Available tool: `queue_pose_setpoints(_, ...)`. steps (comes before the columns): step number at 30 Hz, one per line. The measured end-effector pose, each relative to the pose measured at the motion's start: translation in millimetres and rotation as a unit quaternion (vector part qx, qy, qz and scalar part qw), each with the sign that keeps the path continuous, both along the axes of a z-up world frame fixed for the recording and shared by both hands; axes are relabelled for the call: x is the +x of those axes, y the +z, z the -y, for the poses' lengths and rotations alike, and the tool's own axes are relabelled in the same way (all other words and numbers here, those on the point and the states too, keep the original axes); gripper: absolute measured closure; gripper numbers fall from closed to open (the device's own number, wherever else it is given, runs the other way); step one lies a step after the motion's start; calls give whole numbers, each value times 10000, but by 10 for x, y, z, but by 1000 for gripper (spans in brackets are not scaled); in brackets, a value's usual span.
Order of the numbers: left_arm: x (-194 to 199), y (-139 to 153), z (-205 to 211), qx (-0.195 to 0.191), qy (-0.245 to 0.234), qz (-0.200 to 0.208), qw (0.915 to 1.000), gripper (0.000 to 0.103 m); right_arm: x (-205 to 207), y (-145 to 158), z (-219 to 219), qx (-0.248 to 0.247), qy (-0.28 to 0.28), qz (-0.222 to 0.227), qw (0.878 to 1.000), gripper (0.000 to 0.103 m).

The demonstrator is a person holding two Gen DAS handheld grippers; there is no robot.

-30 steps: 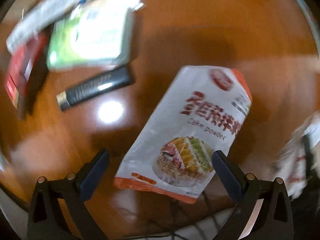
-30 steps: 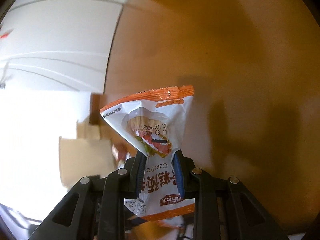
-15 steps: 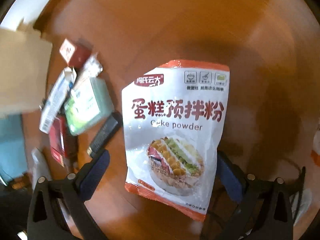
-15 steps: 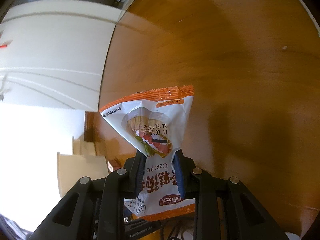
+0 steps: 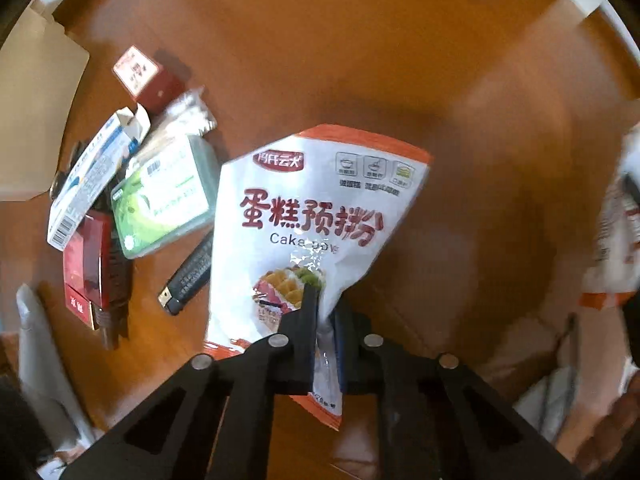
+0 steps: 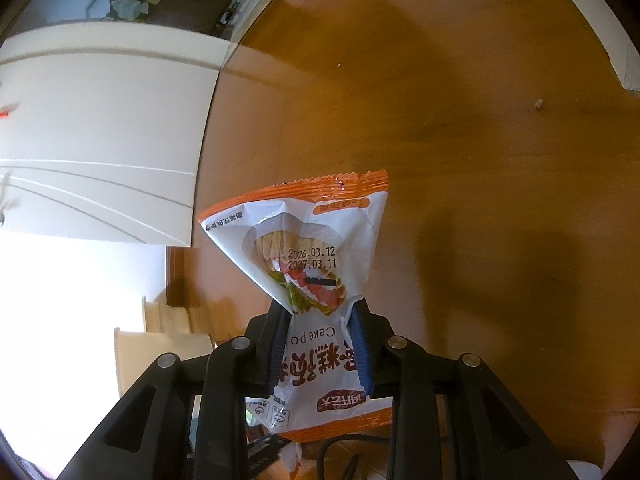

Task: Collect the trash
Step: 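Grasp the cake powder bag with the left gripper while the right holds the snack packet, then carry both bags over the beige bin and open both grippers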

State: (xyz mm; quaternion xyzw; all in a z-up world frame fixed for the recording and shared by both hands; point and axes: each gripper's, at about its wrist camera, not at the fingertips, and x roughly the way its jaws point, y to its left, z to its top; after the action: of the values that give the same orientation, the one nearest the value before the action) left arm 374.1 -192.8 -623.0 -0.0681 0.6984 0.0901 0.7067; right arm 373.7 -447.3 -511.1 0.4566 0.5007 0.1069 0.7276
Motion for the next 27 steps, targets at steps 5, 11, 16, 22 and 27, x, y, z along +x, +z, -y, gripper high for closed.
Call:
queue_pose_setpoints(5,-165,610,-228,-527,-68,722,9960,96,11,87,-3,-60,69,71,9999,72)
queue_pose_setpoints(11,-344,1856,-860,-595,5,1867,9806,96,20,703,-126,-344,472,580,9966,72)
queue_pose_setpoints(16,-492,2921,-1538,-125,210,2559,9664,96,-127,1598,-453,-272,997,842,9911,72)
queue_pose_setpoints(22,-511,3838,-2596,288,485,2811,9580,96,-143,2853,-1146,-621,2081,1318,9672,72)
queue_pose_setpoints(27,-423,3821,-3291,149,449,2458,9682,96,-95,3547,-1773,-987,2709,1502,9457,72)
